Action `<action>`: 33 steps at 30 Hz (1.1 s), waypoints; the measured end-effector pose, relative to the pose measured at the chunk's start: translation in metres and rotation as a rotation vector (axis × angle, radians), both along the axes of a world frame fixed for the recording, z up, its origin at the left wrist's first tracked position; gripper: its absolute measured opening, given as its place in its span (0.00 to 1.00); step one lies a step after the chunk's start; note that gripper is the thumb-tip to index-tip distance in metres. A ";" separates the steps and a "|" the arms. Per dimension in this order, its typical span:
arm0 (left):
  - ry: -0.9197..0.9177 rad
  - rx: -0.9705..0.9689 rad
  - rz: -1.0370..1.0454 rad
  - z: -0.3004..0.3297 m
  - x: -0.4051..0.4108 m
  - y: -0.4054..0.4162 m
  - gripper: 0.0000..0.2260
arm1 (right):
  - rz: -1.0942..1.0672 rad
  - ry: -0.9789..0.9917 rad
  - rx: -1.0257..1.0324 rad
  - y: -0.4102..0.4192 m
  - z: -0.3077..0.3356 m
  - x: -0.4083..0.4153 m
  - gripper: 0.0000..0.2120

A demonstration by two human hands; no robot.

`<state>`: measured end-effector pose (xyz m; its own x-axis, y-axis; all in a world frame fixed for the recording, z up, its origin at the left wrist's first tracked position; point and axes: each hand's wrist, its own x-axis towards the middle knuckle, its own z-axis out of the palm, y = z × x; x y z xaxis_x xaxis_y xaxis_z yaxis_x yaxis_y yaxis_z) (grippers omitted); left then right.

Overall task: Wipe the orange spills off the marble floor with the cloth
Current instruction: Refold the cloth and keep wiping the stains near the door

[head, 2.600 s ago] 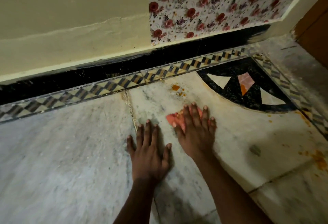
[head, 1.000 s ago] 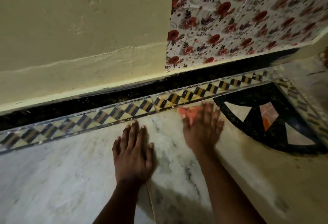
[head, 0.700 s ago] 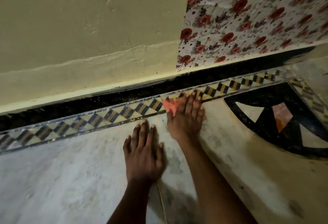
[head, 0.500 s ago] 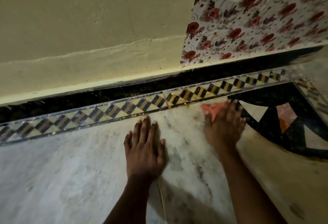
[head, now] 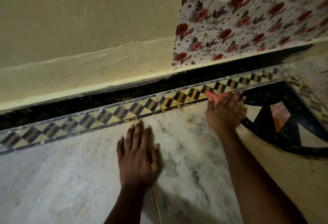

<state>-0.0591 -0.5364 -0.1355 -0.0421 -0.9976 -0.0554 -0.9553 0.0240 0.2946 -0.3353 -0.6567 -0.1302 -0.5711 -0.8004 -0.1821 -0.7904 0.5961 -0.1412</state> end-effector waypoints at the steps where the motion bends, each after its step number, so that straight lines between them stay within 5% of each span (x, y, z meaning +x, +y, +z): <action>1: -0.002 -0.007 0.009 -0.001 0.000 0.001 0.30 | -0.113 -0.051 0.007 -0.020 0.002 0.006 0.43; 3: -0.007 -0.019 0.023 -0.001 -0.002 -0.001 0.30 | -0.133 -0.089 -0.006 -0.044 0.002 0.033 0.44; 9: -0.008 -0.014 0.017 0.007 -0.006 -0.004 0.29 | 0.459 -0.032 -0.045 0.046 0.000 0.072 0.45; 16: -0.005 -0.028 -0.002 -0.001 -0.002 -0.003 0.29 | -0.116 -0.064 0.037 -0.050 0.013 -0.006 0.43; 23: -0.012 -0.040 -0.004 0.003 -0.002 -0.001 0.30 | 0.569 -0.058 -0.084 0.067 0.008 0.074 0.40; 25: -0.007 -0.047 -0.004 0.004 -0.002 -0.002 0.30 | 0.512 -0.030 -0.080 0.080 0.004 0.040 0.40; 30: -0.009 -0.053 -0.017 0.002 -0.003 -0.002 0.30 | -0.061 -0.035 -0.020 -0.009 0.008 -0.034 0.38; 33: -0.012 -0.048 -0.012 0.002 -0.001 -0.002 0.30 | 0.182 -0.035 -0.015 -0.036 0.008 -0.004 0.37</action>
<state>-0.0603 -0.5382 -0.1338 -0.0533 -0.9986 -0.0077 -0.9584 0.0490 0.2812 -0.3390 -0.6929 -0.1219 -0.4097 -0.8929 -0.1868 -0.8796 0.4409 -0.1787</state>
